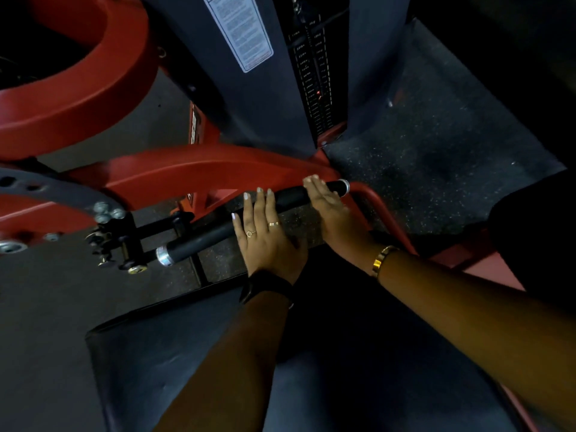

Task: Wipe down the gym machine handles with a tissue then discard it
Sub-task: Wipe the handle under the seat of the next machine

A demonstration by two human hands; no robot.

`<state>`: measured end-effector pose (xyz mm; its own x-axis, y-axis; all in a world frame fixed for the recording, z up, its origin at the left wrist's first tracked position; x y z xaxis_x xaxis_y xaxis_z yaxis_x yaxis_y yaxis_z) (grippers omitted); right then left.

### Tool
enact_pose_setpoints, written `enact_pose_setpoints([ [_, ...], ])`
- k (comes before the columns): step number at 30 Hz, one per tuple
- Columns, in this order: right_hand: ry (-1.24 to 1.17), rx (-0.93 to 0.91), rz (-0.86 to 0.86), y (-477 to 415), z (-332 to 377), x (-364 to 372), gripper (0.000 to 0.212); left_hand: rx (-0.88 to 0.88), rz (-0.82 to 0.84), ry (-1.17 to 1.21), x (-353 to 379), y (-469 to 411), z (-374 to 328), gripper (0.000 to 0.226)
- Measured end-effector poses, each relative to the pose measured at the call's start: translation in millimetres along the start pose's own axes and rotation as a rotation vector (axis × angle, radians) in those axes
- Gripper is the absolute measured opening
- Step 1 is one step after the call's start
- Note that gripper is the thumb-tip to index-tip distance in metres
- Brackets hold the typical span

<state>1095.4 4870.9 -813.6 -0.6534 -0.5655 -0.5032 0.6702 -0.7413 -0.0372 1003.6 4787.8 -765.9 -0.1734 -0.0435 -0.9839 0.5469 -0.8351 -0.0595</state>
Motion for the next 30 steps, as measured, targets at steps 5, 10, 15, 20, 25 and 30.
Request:
enact_pose_setpoints([
  [5, -0.069, 0.255, 0.122, -25.2, -14.9, -2.3, 0.075, -0.082, 0.039, -0.086, 5.5, -1.2, -17.4, 0.106],
  [10, -0.094, 0.062, 0.074, 1.7, 7.6, 2.1, 0.075, 0.030, -0.030, -0.194, 5.1, -1.1, -24.0, 0.082],
  [15, -0.004, 0.310, 0.075, -14.9, -19.4, -4.8, 0.070, 0.047, -0.060, -0.217, 5.0, -2.4, -25.9, 0.087],
  [20, -0.078, 0.188, 0.134, -20.6, 7.6, -6.4, 0.050, 0.319, -0.124, -0.286, 8.7, -3.5, -48.1, 0.066],
  [25, 0.028, 0.286, 0.157, -2.3, -39.4, -14.5, 0.072, 0.206, -0.132, -0.286, 6.3, -3.2, -41.9, 0.075],
  [30, -0.012, 0.385, 0.164, -34.4, -38.7, -3.2, 0.071, 0.125, -0.126, -0.284, 8.3, -3.1, -36.4, 0.081],
])
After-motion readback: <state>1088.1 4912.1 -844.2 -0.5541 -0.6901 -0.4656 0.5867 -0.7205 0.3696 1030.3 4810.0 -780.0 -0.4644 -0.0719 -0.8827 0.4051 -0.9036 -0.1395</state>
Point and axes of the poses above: each hand's wrist, its own y-axis away from the middle knuckle, its own x-axis out of the palm, z = x × y, the point moved 7 cm from there along -y, towards the middle knuckle, and after that the axes turned 11 degrees about -y, right-handed, at the moved point
